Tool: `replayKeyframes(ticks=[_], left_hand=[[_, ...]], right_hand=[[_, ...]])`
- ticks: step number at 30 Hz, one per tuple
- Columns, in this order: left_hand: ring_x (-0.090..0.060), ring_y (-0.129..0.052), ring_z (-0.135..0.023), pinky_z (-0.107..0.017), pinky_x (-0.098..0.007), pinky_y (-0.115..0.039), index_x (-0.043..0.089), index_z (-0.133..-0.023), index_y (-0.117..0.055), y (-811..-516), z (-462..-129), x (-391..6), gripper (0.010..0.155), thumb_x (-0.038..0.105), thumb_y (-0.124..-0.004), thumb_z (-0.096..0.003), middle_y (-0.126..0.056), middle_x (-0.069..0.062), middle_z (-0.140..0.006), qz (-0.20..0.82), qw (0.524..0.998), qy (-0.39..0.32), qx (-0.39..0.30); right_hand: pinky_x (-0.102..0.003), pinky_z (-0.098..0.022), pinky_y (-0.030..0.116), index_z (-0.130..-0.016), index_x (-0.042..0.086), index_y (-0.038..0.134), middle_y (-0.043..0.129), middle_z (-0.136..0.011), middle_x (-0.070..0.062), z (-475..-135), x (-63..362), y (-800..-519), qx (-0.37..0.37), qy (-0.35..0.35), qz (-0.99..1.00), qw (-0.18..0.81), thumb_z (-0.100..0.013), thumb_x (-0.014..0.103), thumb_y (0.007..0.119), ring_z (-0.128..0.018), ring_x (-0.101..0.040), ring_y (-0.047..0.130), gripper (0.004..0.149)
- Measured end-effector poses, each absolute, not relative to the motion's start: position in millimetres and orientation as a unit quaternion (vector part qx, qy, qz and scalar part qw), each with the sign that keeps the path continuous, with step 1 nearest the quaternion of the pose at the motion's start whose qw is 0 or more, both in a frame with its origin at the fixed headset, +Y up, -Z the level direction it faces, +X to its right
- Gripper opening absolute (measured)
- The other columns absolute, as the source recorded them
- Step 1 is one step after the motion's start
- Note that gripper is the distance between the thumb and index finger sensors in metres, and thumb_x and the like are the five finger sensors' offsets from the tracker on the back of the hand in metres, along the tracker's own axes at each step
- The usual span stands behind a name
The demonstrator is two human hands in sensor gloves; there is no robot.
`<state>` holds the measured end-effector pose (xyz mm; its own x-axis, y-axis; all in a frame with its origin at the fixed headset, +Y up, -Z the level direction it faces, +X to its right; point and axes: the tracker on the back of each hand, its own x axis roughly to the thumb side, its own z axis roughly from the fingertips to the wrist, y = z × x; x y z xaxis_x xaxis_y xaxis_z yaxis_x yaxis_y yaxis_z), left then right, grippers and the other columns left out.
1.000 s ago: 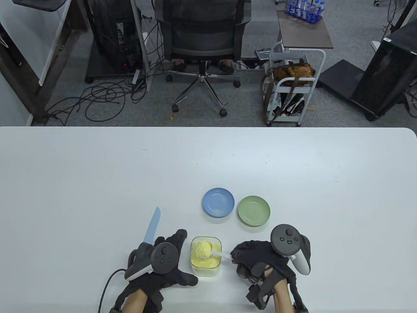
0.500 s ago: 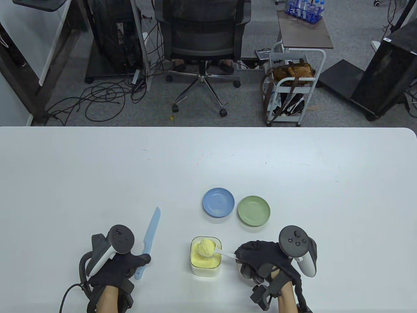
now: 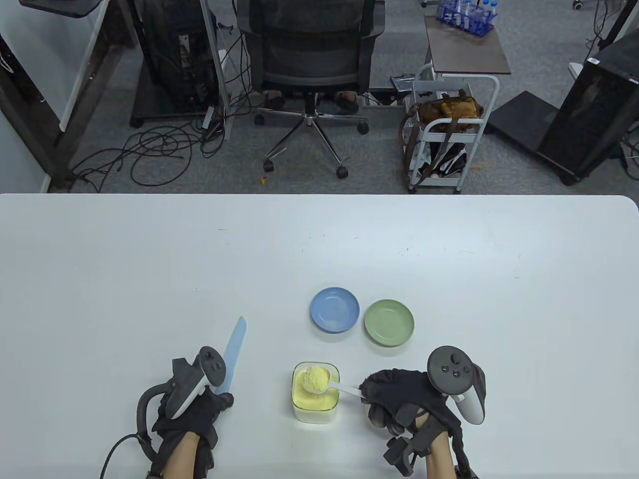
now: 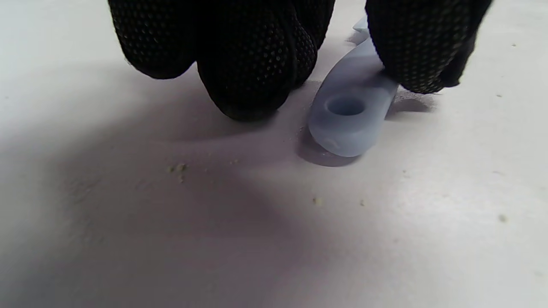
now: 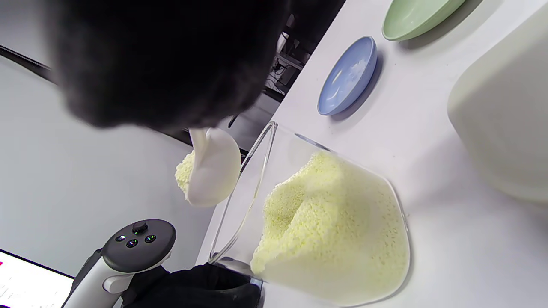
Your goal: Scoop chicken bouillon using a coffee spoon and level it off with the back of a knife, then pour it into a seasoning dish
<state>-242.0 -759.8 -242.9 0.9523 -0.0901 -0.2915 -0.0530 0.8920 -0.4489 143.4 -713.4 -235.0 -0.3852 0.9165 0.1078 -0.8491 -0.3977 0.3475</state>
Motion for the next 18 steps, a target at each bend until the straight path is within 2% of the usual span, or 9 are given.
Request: replayKeyframes(ticks=[6, 10, 18], left_hand=[[-0.011, -0.103, -0.04, -0.043, -0.037, -0.082, 0.013, -0.087, -0.074, -760.7, -242.9, -240.0, 0.067, 0.053, -0.089, -0.0364, -0.095, -0.007, -0.063, -0.007, 0.964, 0.148, -0.22], [-0.01, -0.1, -0.034, -0.043, -0.038, -0.081, 0.011, -0.084, -0.075, -764.8, -243.0, -238.5, 0.066, 0.054, -0.089, -0.0362, -0.094, -0.006, -0.058, 0.008, 0.96, 0.15, -0.235], [-0.011, -0.099, -0.024, -0.039, -0.038, -0.082, 0.014, -0.072, -0.082, -769.7, -243.6, -240.0, 0.051, 0.052, -0.088, -0.0389, -0.096, -0.004, -0.046, 0.07, 0.956, 0.131, -0.252]], right_hand=[[-0.024, 0.005, 0.084, -0.057, -0.002, 0.087, 0.096, -0.018, -0.011, -235.0, 143.8, -714.1, 0.14, 0.119, 0.826, 0.533, -0.042, 0.028, 0.08, 0.013, 0.01, 0.086, 0.034], [-0.024, 0.005, 0.084, -0.057, -0.002, 0.087, 0.096, -0.018, -0.011, -234.7, 143.8, -714.2, 0.136, 0.119, 0.83, 0.528, -0.042, 0.028, 0.08, 0.013, 0.01, 0.086, 0.034], [-0.024, 0.005, 0.084, -0.057, -0.002, 0.087, 0.096, -0.018, -0.011, -234.6, 143.5, -715.0, 0.132, 0.123, 0.833, 0.523, -0.042, 0.028, 0.08, 0.013, 0.01, 0.086, 0.034]])
